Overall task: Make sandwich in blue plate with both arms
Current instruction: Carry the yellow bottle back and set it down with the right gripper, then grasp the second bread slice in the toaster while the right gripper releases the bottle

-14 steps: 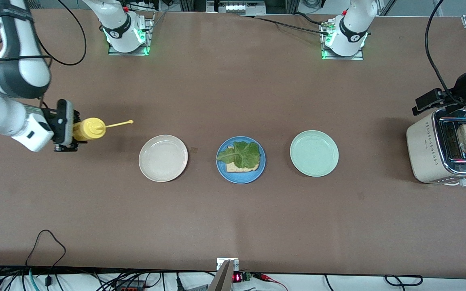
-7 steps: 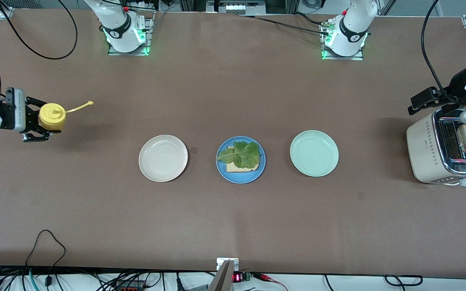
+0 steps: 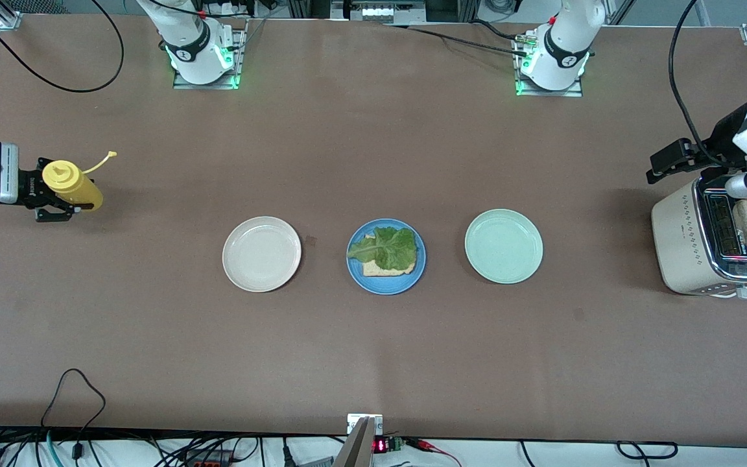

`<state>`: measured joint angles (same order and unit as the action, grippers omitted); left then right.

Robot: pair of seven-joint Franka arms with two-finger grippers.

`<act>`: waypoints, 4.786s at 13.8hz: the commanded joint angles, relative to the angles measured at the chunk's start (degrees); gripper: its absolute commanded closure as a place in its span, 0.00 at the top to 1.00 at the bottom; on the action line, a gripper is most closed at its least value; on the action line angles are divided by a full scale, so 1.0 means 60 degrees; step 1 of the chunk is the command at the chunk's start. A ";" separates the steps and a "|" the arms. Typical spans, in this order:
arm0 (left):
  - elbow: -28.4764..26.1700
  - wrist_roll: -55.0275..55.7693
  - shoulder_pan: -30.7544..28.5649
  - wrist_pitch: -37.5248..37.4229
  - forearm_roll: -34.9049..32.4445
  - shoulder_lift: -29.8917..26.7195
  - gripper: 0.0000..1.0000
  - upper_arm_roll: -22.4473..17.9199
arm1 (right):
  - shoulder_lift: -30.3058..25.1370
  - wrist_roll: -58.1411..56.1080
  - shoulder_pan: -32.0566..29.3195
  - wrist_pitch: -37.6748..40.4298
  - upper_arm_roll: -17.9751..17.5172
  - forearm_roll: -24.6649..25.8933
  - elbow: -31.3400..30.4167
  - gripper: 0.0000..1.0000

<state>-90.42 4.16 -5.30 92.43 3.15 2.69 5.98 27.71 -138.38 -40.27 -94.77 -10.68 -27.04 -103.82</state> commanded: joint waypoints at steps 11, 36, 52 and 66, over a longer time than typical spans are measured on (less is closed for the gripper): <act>0.0025 -0.0384 -0.0872 0.0298 -0.0129 0.1015 1.00 -0.0704 | 0.2294 -0.1662 -0.1124 0.0707 0.0271 -0.0899 0.0984 0.00; 0.0466 -0.7696 -0.4215 0.2100 -0.1360 0.4049 0.65 -0.0704 | 0.3028 -0.1590 -0.1183 0.0693 0.0476 -0.1353 0.1160 1.00; 0.2936 -0.7725 -0.4274 -0.0517 -0.1228 0.3757 0.01 -0.0485 | 0.3028 -0.1619 -0.1359 0.1600 0.1311 -0.0943 0.1994 1.00; 0.2592 -0.1635 -0.1683 -0.2444 0.2283 0.3449 0.02 0.1889 | 0.2969 -0.0612 -0.1432 0.4600 0.2087 -0.1031 0.4410 1.00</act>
<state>-72.54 -9.42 -17.71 75.09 13.28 23.88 17.44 45.36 -144.91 -48.42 -71.30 1.49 -33.46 -80.92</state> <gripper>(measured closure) 0.903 0.000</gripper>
